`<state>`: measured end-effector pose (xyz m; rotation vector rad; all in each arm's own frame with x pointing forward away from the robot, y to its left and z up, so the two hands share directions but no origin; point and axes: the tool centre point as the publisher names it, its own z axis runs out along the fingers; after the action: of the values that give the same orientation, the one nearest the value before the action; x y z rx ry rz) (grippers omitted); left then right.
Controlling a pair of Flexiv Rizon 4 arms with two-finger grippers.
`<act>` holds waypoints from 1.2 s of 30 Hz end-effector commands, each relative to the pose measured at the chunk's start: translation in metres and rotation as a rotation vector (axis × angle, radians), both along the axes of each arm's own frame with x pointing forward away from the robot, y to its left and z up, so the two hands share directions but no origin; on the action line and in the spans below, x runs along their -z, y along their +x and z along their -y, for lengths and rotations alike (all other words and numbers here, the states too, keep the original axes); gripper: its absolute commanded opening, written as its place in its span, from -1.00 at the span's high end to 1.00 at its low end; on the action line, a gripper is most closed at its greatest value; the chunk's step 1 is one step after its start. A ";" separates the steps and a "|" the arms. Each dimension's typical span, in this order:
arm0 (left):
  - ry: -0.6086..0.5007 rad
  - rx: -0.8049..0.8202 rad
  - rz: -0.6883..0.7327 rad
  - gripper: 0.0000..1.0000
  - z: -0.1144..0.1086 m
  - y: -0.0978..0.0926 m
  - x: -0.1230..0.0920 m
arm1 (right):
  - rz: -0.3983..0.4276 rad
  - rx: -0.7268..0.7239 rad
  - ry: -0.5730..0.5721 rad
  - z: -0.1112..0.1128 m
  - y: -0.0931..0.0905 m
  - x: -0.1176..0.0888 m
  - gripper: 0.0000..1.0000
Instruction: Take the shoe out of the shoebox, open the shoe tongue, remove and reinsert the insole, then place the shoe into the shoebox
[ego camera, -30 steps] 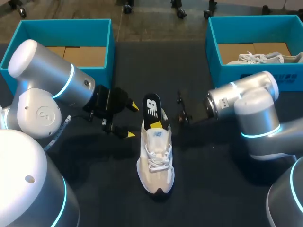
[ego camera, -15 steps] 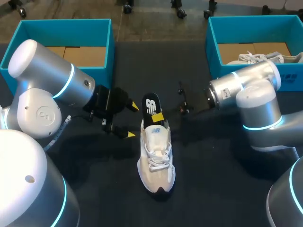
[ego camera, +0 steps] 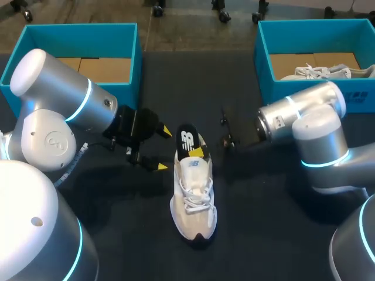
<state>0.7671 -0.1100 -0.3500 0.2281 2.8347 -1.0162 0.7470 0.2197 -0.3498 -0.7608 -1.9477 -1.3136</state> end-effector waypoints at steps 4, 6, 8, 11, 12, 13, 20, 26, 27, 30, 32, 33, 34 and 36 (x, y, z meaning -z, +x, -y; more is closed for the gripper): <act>0.001 0.000 0.002 -1.00 0.000 -0.001 0.000 | -0.017 0.026 -0.004 -0.003 -0.018 0.006 1.00; 0.001 0.000 0.002 -1.00 0.000 -0.001 0.000 | -0.021 0.027 -0.005 -0.003 -0.019 0.006 1.00; 0.001 0.000 0.002 -1.00 0.000 -0.001 0.000 | -0.014 0.031 -0.008 -0.004 -0.017 0.004 0.84; 0.001 0.000 0.002 -1.00 0.000 -0.001 0.000 | 0.010 0.032 -0.019 -0.004 -0.013 -0.001 0.43; 0.001 0.000 0.002 -1.00 0.000 -0.001 0.000 | 0.017 0.033 -0.021 -0.004 -0.011 -0.003 0.42; 0.001 0.000 0.002 -1.00 0.000 -0.001 0.000 | 0.023 0.032 -0.023 -0.004 -0.009 -0.004 0.42; 0.001 0.000 0.002 -1.00 0.000 -0.001 0.000 | 0.066 0.025 -0.038 -0.003 0.002 -0.018 0.37; 0.001 0.000 0.002 -1.00 0.000 -0.001 0.000 | 0.103 0.021 -0.047 0.001 0.014 -0.026 0.36; 0.001 0.000 0.002 -1.00 0.000 -0.001 0.000 | 0.110 0.018 -0.048 0.001 0.018 -0.028 0.36; 0.001 0.000 0.002 -1.00 0.000 -0.001 0.000 | 0.118 0.014 -0.048 0.001 0.023 -0.028 0.39; 0.001 0.000 0.002 -1.00 0.000 -0.001 0.000 | 0.120 0.007 -0.046 0.001 0.026 -0.027 0.47; 0.001 0.000 0.002 -1.00 0.000 -0.001 0.000 | 0.120 0.006 -0.045 0.001 0.026 -0.027 0.49; 0.001 0.000 0.002 -1.00 0.000 -0.001 0.000 | 0.119 0.004 -0.045 0.000 0.027 -0.026 0.55; 0.001 0.000 0.002 -1.00 0.000 -0.001 0.000 | 0.107 0.002 -0.041 0.003 0.026 -0.022 0.76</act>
<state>0.7670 -0.1100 -0.3500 0.2282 2.8347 -1.0162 0.7706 0.2171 -0.3231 -0.7302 -2.0702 -1.3490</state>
